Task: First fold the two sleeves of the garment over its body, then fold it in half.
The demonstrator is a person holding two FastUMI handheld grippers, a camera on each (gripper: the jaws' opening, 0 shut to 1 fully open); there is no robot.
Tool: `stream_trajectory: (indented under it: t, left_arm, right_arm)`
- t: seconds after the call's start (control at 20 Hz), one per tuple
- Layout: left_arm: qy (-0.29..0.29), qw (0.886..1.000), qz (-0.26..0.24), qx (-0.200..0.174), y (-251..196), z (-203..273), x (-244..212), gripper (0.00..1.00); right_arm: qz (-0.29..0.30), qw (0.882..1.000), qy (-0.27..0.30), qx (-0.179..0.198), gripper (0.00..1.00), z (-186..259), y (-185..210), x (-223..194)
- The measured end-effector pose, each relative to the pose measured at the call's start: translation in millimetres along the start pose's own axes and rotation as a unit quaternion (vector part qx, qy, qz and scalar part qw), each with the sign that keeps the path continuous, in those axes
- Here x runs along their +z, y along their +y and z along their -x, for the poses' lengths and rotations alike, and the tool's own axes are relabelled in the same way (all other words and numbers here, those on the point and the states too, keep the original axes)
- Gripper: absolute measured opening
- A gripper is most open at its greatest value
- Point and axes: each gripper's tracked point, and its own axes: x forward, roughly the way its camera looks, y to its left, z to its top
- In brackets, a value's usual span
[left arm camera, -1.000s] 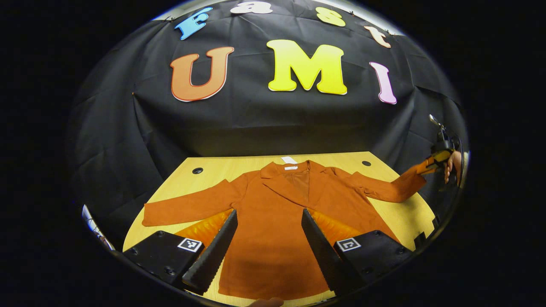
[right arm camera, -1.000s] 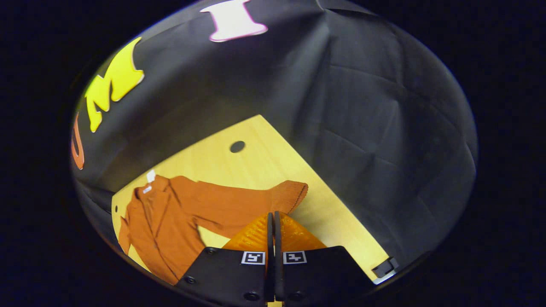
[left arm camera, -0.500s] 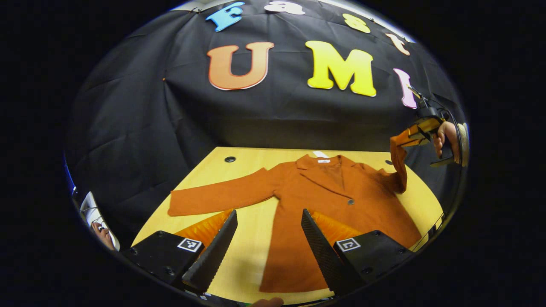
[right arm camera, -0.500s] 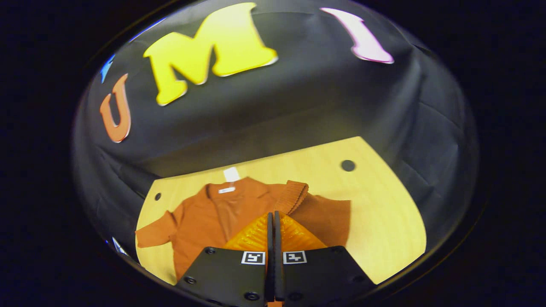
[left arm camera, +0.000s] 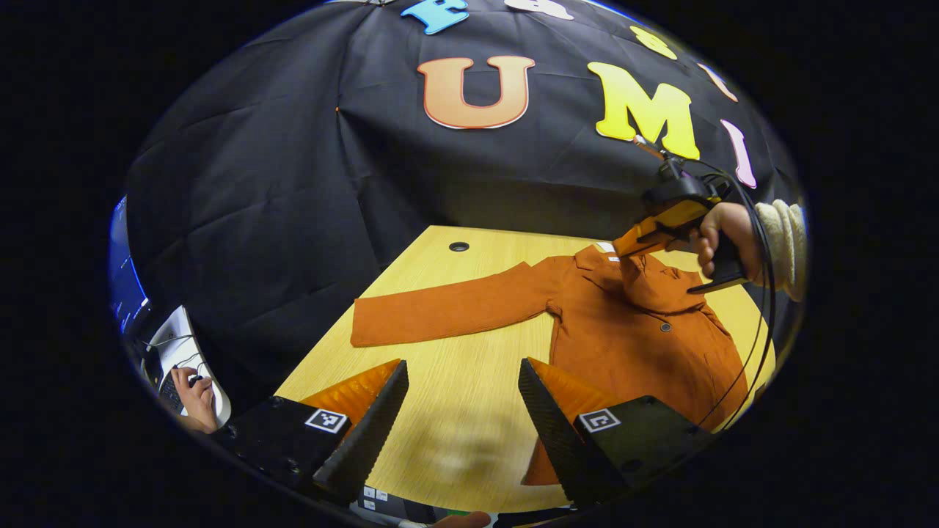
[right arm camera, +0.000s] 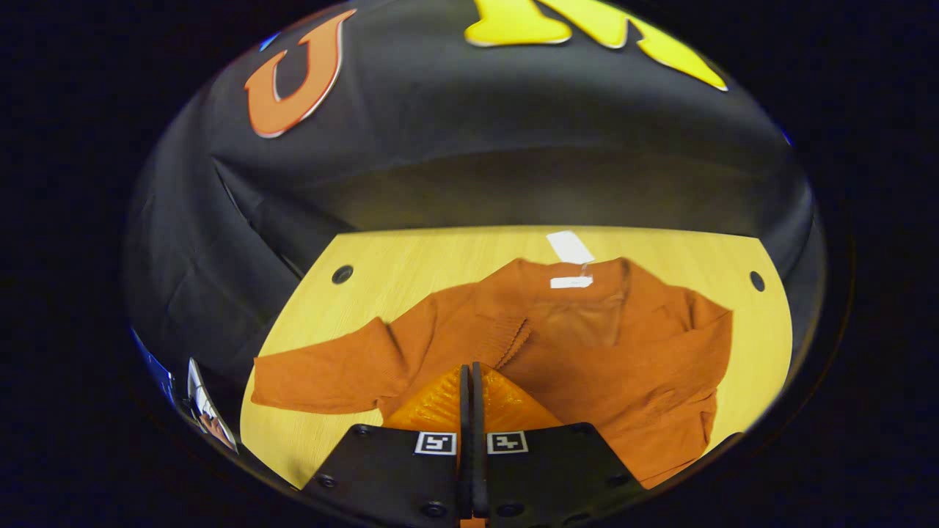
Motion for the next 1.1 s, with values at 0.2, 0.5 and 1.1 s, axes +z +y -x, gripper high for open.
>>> stream_trajectory:
  t: [0.2,0.5,1.1]
  left_arm:
    - [0.011,1.000,0.016,0.011,12,-9,-9,0.98]
    - [0.027,0.998,0.050,0.038,32,-23,-16,0.98]
    - [0.057,0.994,0.066,0.061,80,-106,16,0.98]
  right_arm:
    - [0.010,0.999,0.041,-0.008,0.01,-56,23,-35]
    - [-0.017,0.998,0.059,0.022,0.05,-76,38,-50]
    - [-0.013,0.997,0.071,0.038,0.83,1,12,-72]
